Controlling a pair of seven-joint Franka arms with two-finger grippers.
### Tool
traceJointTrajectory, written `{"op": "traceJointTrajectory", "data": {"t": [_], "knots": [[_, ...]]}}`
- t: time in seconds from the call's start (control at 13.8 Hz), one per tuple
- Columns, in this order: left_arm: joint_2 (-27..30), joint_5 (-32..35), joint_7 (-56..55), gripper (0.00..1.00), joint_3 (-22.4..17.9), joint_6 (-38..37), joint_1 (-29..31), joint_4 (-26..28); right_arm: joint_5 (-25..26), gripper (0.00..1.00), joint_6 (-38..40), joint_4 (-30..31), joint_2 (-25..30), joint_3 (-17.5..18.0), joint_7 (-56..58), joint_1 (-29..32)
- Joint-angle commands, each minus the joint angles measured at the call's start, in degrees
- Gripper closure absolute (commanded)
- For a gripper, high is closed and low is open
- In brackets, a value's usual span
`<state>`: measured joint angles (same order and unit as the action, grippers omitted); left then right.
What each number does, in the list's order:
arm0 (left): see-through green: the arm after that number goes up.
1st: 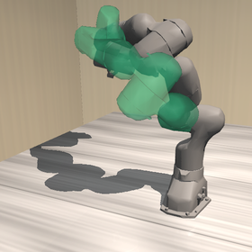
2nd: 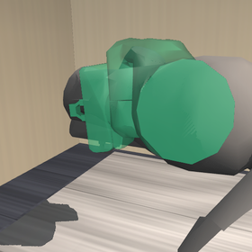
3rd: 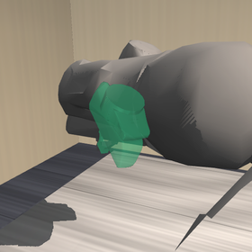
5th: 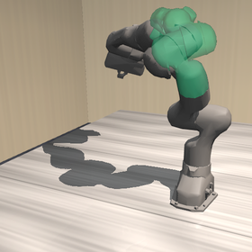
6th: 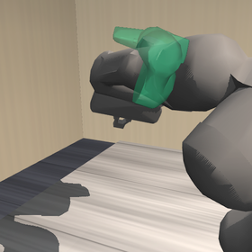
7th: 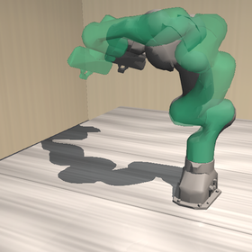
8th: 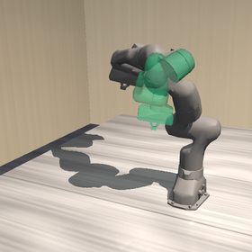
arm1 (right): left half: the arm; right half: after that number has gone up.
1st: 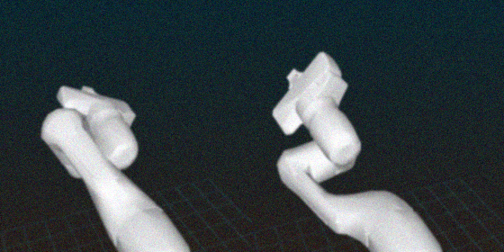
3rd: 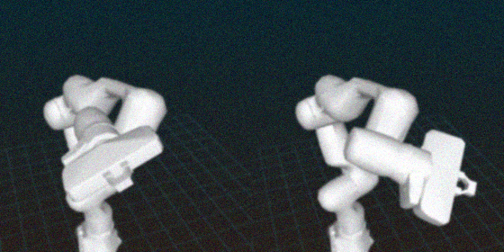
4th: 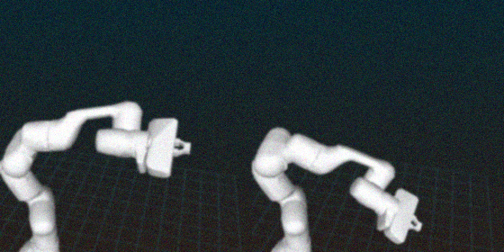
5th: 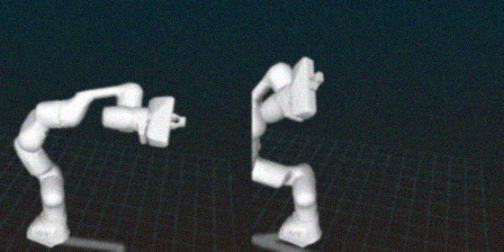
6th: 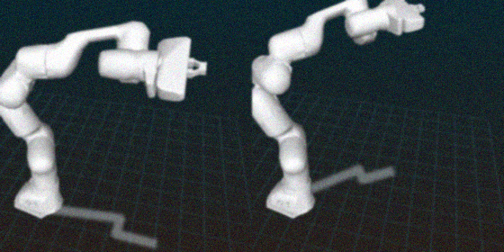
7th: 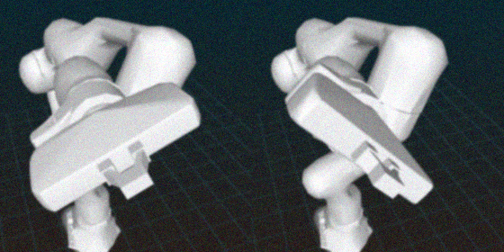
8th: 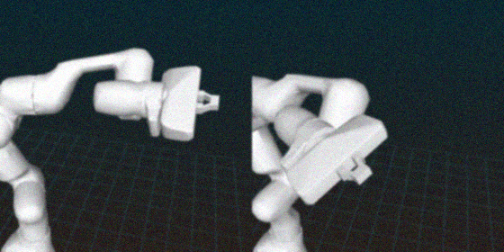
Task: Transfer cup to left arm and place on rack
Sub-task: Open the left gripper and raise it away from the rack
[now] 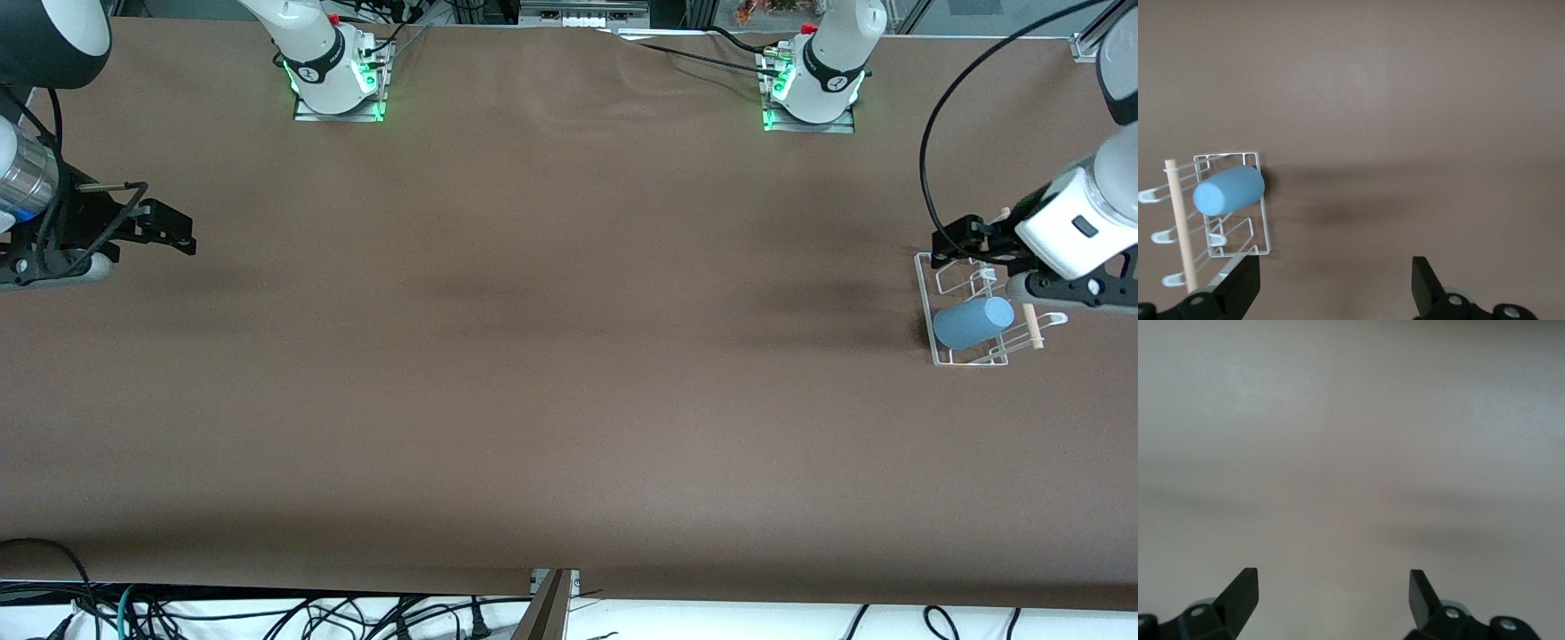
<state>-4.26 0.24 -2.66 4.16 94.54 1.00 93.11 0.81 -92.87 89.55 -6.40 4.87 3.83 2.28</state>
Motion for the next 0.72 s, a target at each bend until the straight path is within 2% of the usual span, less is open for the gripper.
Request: {"op": "traceJointTrajectory", "data": {"t": [0.0,0.43,0.65], "knots": [[9.08,-1.21,-2.26,0.0,-0.38,7.67,-0.12,12.95,-1.16,0.0,0.93,-1.49,-0.54,0.32,0.48,0.62],[8.83,-1.3,-2.61,0.0,-0.29,5.93,-0.12,12.01,-1.08,0.0,0.85,-1.49,-0.54,0.32,0.65,0.62],[5.33,-1.3,-2.87,0.0,-0.29,1.27,-0.12,6.31,-1.08,0.0,0.76,-1.57,-0.54,0.23,0.65,0.62]]}}
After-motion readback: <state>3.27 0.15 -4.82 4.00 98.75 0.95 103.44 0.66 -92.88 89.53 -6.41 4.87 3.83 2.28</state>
